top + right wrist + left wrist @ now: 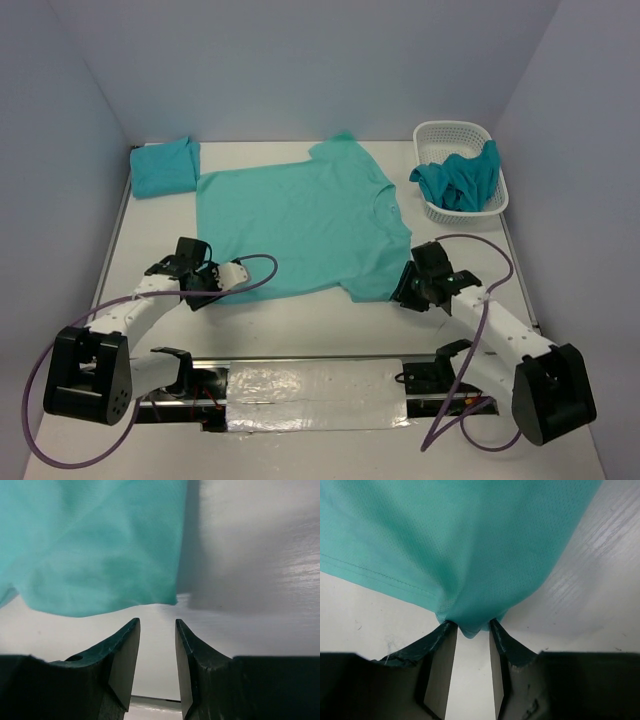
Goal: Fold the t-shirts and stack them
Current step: Grap the side of the flattened tshirt closest away from the robot with both arms
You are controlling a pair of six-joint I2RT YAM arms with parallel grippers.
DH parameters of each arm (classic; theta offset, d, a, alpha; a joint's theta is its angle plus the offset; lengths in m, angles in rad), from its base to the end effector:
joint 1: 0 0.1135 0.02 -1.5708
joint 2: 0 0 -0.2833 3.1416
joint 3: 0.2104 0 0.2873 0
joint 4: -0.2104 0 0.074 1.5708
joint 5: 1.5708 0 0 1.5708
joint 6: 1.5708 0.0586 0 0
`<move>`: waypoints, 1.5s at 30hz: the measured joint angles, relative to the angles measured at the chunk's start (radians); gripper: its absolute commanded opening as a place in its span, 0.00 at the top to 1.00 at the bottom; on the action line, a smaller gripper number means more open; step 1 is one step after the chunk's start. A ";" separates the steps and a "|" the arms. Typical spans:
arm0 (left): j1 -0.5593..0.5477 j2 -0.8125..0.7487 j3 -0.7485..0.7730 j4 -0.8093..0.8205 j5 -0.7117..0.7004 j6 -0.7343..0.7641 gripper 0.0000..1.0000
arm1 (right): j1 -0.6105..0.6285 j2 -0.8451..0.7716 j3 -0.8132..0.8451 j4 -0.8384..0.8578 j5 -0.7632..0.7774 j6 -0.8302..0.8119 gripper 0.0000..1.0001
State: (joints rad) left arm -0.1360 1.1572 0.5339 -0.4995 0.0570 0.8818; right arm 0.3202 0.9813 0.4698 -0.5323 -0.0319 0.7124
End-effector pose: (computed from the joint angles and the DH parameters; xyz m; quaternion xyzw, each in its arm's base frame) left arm 0.2241 -0.0340 0.1382 0.4804 0.8480 0.0550 0.2169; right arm 0.1926 0.0658 0.1492 0.1840 0.9477 0.1420 0.2189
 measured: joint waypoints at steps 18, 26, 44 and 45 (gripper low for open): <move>-0.007 0.001 0.000 0.011 -0.001 -0.025 0.53 | -0.002 0.270 0.074 0.138 -0.043 0.000 0.50; -0.010 0.001 0.056 -0.049 0.035 -0.053 0.50 | -0.003 0.318 0.080 0.190 -0.032 0.000 1.00; -0.063 0.092 0.071 -0.188 0.050 0.155 0.42 | -0.003 0.219 0.080 0.092 -0.006 -0.086 1.00; -0.063 0.097 0.075 -0.164 0.027 0.150 0.42 | -0.003 0.219 0.080 0.090 -0.006 -0.087 1.00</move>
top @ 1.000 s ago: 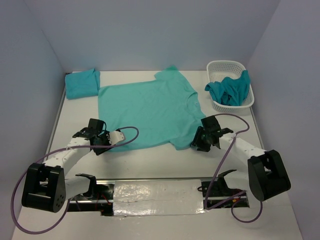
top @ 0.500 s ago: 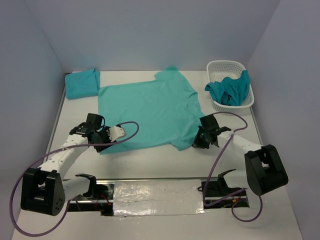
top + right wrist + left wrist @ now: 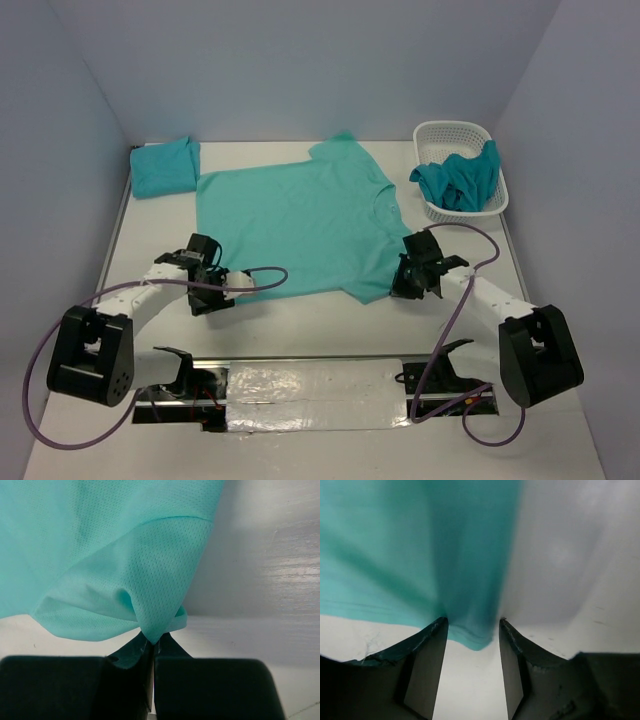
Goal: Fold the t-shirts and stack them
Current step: Grap the side of the flattened tshirt closest away from the robot with both arms, then fold the flattened tshirt in 1/3 of the way
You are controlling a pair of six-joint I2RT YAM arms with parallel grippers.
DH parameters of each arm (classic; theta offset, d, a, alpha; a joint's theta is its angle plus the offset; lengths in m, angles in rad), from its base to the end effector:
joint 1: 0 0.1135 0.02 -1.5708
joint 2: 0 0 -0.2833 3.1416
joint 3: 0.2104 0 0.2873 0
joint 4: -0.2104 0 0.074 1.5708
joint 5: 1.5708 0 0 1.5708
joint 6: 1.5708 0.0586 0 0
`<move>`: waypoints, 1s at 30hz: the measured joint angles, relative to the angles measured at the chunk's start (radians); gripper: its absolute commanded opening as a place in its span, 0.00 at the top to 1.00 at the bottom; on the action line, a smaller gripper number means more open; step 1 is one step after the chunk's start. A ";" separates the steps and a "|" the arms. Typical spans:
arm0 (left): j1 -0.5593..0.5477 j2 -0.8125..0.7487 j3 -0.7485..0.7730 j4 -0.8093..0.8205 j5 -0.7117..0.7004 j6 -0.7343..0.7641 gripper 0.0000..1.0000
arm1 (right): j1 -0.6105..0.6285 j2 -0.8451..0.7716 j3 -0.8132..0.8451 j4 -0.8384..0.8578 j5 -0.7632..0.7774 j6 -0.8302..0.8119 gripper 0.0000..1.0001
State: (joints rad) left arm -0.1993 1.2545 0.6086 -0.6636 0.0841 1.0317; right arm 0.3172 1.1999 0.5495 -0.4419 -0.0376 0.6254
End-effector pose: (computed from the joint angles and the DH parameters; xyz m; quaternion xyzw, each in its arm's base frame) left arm 0.2211 -0.0497 0.1336 0.5764 0.8056 0.0145 0.1359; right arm 0.2257 0.0764 0.1375 0.1447 0.9605 0.1238 0.2028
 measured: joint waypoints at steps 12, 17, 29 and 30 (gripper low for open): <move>-0.002 0.044 -0.006 0.164 -0.100 -0.026 1.00 | -0.002 -0.014 0.004 -0.028 -0.006 -0.032 1.00; 0.007 0.036 0.053 0.050 -0.032 -0.072 1.00 | -0.019 -0.016 0.086 -0.091 -0.009 -0.066 1.00; 0.090 0.319 0.434 -0.080 0.034 -0.197 1.00 | -0.109 0.311 0.512 -0.070 -0.011 -0.175 1.00; 0.111 0.356 0.467 -0.085 0.035 -0.206 1.00 | -0.114 0.355 0.548 -0.071 -0.012 -0.182 1.00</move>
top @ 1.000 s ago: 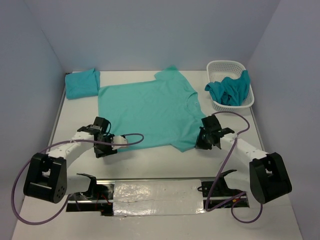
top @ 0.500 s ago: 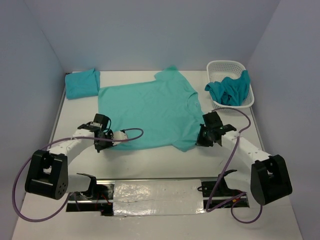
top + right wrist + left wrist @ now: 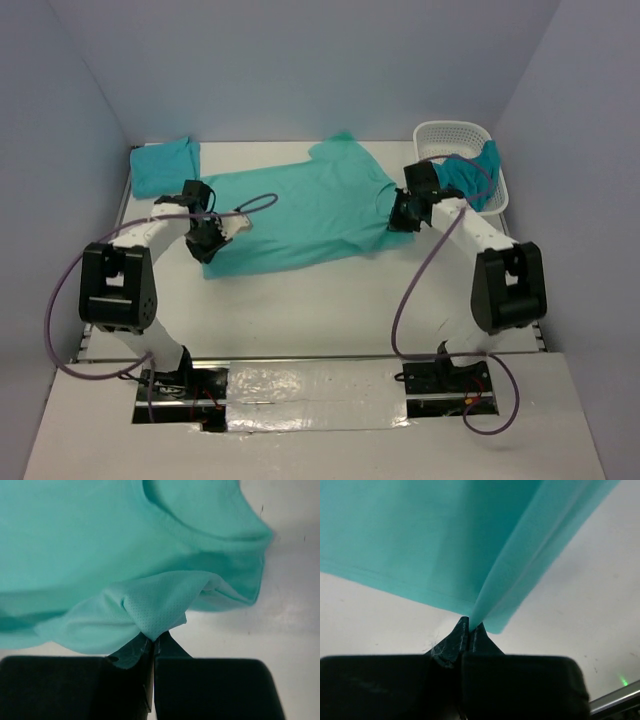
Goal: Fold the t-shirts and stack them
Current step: Fold the flattened tshirt in 1/3 of the way
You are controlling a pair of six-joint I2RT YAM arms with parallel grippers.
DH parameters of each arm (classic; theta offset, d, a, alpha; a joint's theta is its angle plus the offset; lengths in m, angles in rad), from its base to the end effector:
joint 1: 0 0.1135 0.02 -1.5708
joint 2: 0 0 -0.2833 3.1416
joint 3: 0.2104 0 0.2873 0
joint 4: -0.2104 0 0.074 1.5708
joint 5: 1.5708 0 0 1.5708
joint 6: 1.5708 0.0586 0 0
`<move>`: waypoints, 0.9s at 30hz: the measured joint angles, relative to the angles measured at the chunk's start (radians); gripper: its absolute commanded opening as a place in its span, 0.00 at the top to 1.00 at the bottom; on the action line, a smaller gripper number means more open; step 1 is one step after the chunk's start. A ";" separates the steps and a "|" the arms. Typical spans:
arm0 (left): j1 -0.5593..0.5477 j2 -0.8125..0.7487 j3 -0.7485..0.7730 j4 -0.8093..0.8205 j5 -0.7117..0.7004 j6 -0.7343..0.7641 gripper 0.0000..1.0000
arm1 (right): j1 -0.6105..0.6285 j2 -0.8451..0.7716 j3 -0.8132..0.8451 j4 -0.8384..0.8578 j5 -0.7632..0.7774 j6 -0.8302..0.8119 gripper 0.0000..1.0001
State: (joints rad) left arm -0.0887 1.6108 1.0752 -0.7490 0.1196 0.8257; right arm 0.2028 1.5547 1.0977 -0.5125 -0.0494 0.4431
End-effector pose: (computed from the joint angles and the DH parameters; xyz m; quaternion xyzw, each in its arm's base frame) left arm 0.3389 -0.0372 0.1780 0.4438 0.8828 -0.0039 0.1541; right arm 0.3609 0.0772 0.2173 0.1072 0.9488 0.1163 0.2733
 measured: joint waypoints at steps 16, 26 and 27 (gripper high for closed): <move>0.086 0.251 0.197 0.008 -0.006 -0.162 1.00 | -0.014 0.390 0.403 -0.052 0.003 -0.058 1.00; 0.086 0.364 0.371 0.035 -0.074 -0.343 0.42 | -0.018 0.560 0.623 -0.160 0.050 -0.066 0.43; 0.087 0.372 0.397 0.038 -0.074 -0.365 0.37 | -0.018 0.563 0.640 -0.163 0.058 -0.068 0.42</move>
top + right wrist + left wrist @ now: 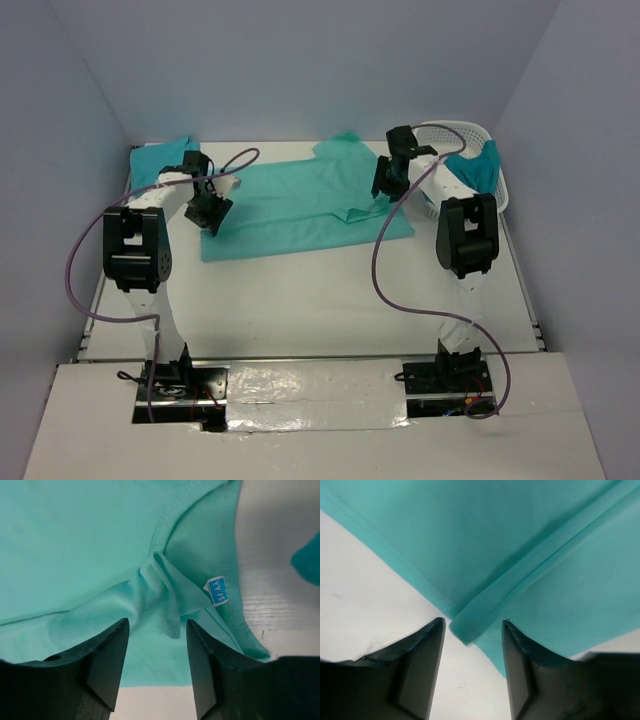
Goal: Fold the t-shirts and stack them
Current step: Fold the flattened tshirt in 1/3 of the way
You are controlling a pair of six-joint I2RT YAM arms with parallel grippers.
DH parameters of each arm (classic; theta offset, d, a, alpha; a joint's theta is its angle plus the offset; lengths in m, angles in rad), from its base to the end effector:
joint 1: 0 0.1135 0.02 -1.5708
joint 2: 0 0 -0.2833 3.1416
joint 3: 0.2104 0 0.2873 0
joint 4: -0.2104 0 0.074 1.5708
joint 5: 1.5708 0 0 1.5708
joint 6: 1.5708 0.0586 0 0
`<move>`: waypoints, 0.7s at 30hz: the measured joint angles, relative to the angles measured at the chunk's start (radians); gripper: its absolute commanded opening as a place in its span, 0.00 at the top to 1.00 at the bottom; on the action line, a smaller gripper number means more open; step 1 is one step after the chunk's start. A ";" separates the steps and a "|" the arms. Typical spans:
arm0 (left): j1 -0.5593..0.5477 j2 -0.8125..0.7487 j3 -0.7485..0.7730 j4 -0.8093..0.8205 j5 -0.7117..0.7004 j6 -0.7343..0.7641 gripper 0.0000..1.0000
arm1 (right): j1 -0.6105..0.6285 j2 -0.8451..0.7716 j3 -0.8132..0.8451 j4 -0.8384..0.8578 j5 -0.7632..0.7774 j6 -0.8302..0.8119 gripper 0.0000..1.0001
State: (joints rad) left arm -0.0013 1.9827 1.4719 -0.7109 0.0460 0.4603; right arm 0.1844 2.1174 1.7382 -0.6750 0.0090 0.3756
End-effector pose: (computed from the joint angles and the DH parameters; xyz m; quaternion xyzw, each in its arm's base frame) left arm 0.4532 -0.0033 0.1635 0.2291 0.9575 0.0174 0.1742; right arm 0.5073 0.0941 0.1920 0.0934 0.9623 0.0664 0.2467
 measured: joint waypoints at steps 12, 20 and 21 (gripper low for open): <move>0.070 -0.063 0.172 0.013 0.033 -0.142 0.75 | -0.002 -0.166 -0.095 -0.026 0.045 -0.069 0.50; 0.071 -0.155 -0.075 -0.037 0.068 -0.138 0.18 | -0.043 -0.261 -0.303 -0.005 0.022 -0.031 0.30; 0.070 -0.138 -0.103 -0.034 0.063 -0.146 0.17 | -0.050 -0.251 -0.309 0.001 0.021 -0.021 0.30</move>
State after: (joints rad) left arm 0.0689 1.8450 1.3685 -0.7444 0.1089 0.3141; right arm 0.1345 1.8660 1.4296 -0.6739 0.0303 0.3546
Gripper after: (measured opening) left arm 0.804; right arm 0.691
